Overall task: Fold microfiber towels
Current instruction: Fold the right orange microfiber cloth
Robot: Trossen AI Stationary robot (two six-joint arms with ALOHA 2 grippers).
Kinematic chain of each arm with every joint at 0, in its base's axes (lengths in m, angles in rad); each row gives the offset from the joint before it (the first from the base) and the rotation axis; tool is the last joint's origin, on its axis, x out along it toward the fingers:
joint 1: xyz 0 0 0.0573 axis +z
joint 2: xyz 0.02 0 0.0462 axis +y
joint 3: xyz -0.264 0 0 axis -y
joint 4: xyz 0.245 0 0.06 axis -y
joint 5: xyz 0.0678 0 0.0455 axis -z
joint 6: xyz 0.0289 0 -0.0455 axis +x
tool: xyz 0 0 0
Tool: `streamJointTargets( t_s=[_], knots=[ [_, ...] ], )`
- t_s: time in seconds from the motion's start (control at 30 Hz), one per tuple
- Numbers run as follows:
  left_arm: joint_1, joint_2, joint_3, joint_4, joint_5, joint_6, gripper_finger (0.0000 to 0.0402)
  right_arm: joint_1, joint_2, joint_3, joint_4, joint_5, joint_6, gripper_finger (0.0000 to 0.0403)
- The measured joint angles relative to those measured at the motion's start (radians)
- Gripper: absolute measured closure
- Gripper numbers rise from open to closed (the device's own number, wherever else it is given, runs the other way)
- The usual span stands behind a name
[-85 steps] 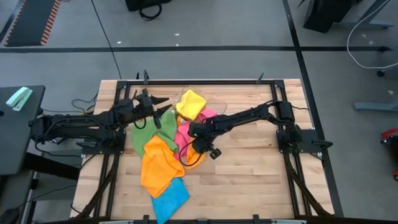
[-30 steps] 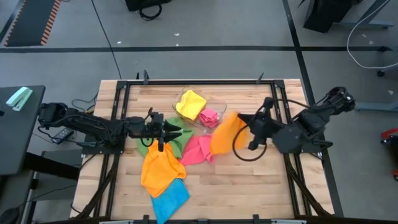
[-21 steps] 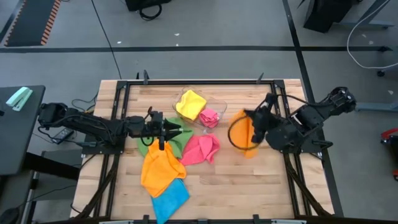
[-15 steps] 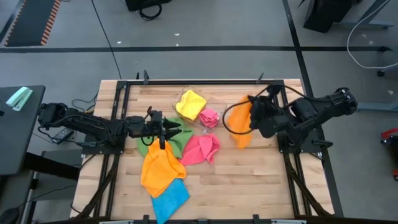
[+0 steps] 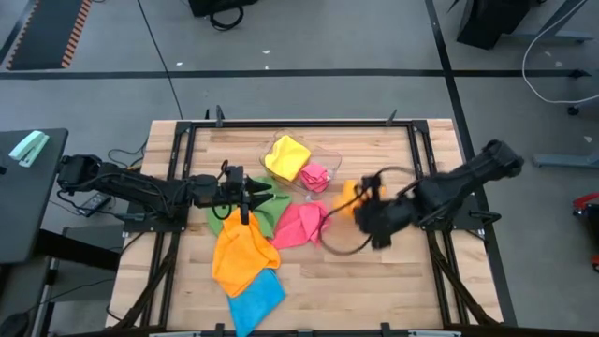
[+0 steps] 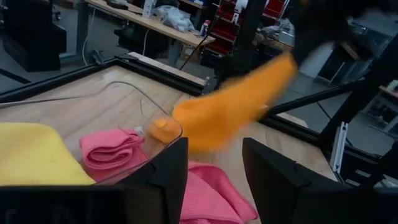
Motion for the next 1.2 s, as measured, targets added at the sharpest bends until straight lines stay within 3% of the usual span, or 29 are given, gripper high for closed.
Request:
streamJointTargets(
  t_s=[0.13,0.4,0.63,0.8,1.03,1.2],
  knots=[
    [0.000,0.000,0.000,0.000,0.000,-0.009,0.0239,0.050,0.102,0.000,0.074,-0.161,0.037,0.0391],
    [0.000,0.000,0.000,0.029,0.000,-0.011,0.0239,0.144,0.293,0.000,0.170,-0.331,0.061,0.0383],
    [0.000,0.000,0.000,0.042,0.000,-0.007,0.0239,0.168,0.399,0.000,0.178,-0.542,0.217,0.0326],
    [0.000,0.000,0.000,0.047,0.000,0.000,0.0239,0.170,0.389,-0.001,0.149,-0.522,0.272,0.0276],
    [0.000,0.000,0.000,0.060,0.000,0.020,0.0239,0.157,0.374,-0.001,0.226,-0.232,0.224,0.0236],
    [0.000,0.000,0.000,0.064,0.000,0.027,0.0239,0.159,0.432,-0.001,0.408,-0.239,0.126,0.0217]
  ],
)
